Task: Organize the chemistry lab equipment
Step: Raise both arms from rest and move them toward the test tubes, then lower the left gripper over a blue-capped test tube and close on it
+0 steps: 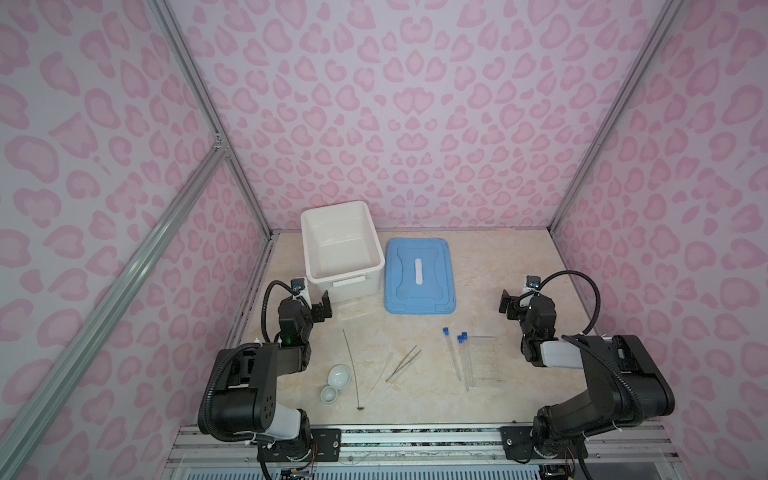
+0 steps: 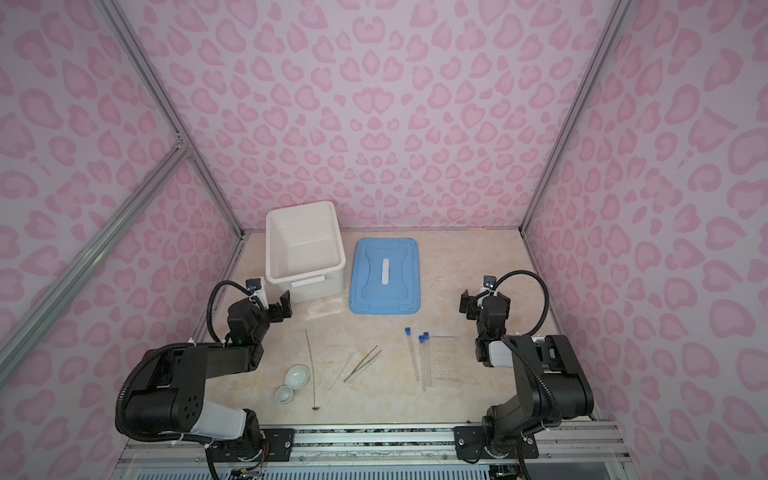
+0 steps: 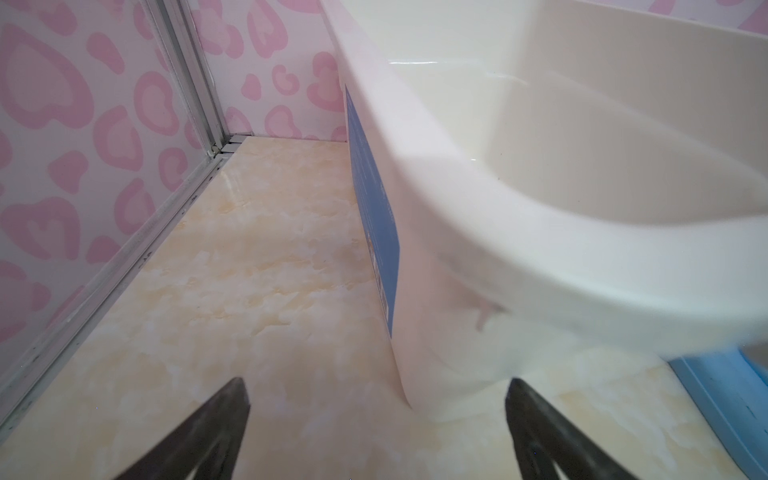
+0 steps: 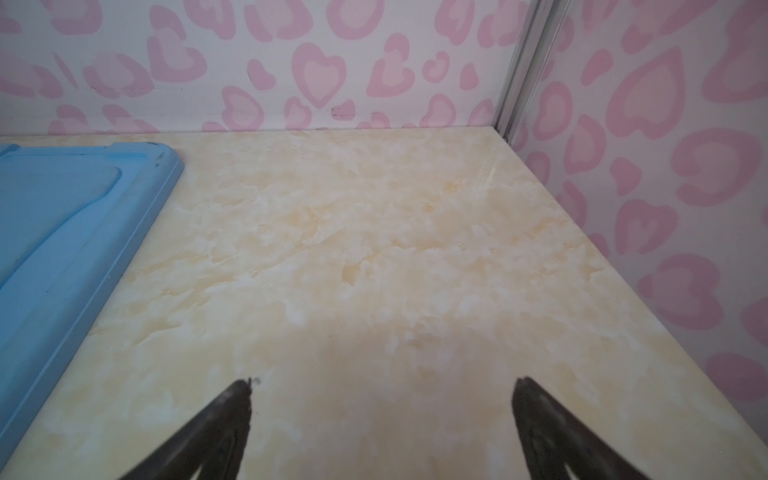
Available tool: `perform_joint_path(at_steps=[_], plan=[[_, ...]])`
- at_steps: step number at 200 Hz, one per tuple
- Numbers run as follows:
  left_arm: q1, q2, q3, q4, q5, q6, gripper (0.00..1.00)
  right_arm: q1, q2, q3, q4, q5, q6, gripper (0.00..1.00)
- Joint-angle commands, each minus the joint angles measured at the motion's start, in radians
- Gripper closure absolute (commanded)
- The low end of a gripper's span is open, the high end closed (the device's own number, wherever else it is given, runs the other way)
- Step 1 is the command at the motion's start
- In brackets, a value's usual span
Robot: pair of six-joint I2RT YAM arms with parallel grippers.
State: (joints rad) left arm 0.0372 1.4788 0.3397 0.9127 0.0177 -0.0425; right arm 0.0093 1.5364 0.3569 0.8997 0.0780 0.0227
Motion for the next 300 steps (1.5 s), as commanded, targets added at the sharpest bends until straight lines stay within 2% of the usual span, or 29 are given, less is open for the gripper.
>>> perform_joint_path(at_steps=[1,59,82,95,116,134,153,165,172,186,197,209,223,251,268,276,287,300], plan=[[0.0,-0.008,0.0,0.041,-0.008,0.001,0.03,0.001,0.001,-0.002,0.041,0.012,-0.004,0.01],[0.0,-0.02,0.004,0.025,-0.021,-0.006,0.03,0.001,-0.001,-0.009,0.05,0.013,-0.004,0.01],[0.0,-0.129,0.032,-0.117,-0.083,-0.033,0.03,0.006,-0.042,-0.053,0.11,0.003,-0.016,0.01],[0.0,-0.199,0.004,-0.121,-0.112,-0.033,0.03,0.024,-0.111,-0.08,0.099,0.031,-0.026,0.01],[0.002,-0.296,-0.05,-0.12,-0.147,-0.051,0.04,0.029,-0.238,-0.071,-0.069,0.033,0.006,0.01],[0.002,-0.38,-0.05,-0.192,-0.147,-0.075,0.02,0.032,-0.335,-0.082,-0.144,0.001,0.056,0.01],[0.001,-0.486,-0.004,-0.332,-0.165,-0.211,0.05,0.033,-0.454,-0.079,-0.283,-0.034,0.111,0.02],[0.002,-0.533,0.068,-0.486,-0.191,-0.399,0.05,0.037,-0.542,-0.046,-0.45,-0.029,0.172,0.02],[-0.001,-0.55,0.104,-0.548,-0.161,-0.456,0.05,0.033,-0.598,-0.011,-0.571,-0.016,0.233,0.01],[-0.03,-0.578,0.15,-0.601,-0.064,-0.484,0.04,0.029,-0.687,0.027,-0.716,-0.036,0.279,0.02],[-0.085,-0.613,0.18,-0.673,-0.044,-0.507,0.04,0.026,-0.751,0.048,-0.805,-0.055,0.305,0.01],[-0.168,-0.642,0.228,-0.81,-0.076,-0.536,0.04,0.026,-0.804,0.067,-0.888,-0.101,0.308,0.01],[-0.296,-0.668,0.262,-0.957,-0.155,-0.588,0.04,0.027,-0.849,0.106,-0.985,-0.138,0.319,0.01],[-0.574,-0.668,0.288,-1.072,-0.27,-0.696,0.01,0.063,-0.85,0.194,-1.143,-0.195,0.329,0.02],[-0.753,-0.575,0.345,-1.127,-0.352,-0.723,0.0,0.147,-0.79,0.255,-1.209,-0.188,0.293,0.04],[-0.829,-0.506,0.381,-1.143,-0.379,-0.729,0.0,0.199,-0.758,0.281,-1.237,-0.146,0.285,0.04],[-0.905,-0.398,0.437,-1.166,-0.39,-0.743,0.0,0.251,-0.721,0.307,-1.259,-0.098,0.296,0.04],[-0.973,-0.272,0.497,-1.165,-0.368,-0.751,0.01,0.259,-0.693,0.317,-1.258,-0.118,0.332,0.04]])
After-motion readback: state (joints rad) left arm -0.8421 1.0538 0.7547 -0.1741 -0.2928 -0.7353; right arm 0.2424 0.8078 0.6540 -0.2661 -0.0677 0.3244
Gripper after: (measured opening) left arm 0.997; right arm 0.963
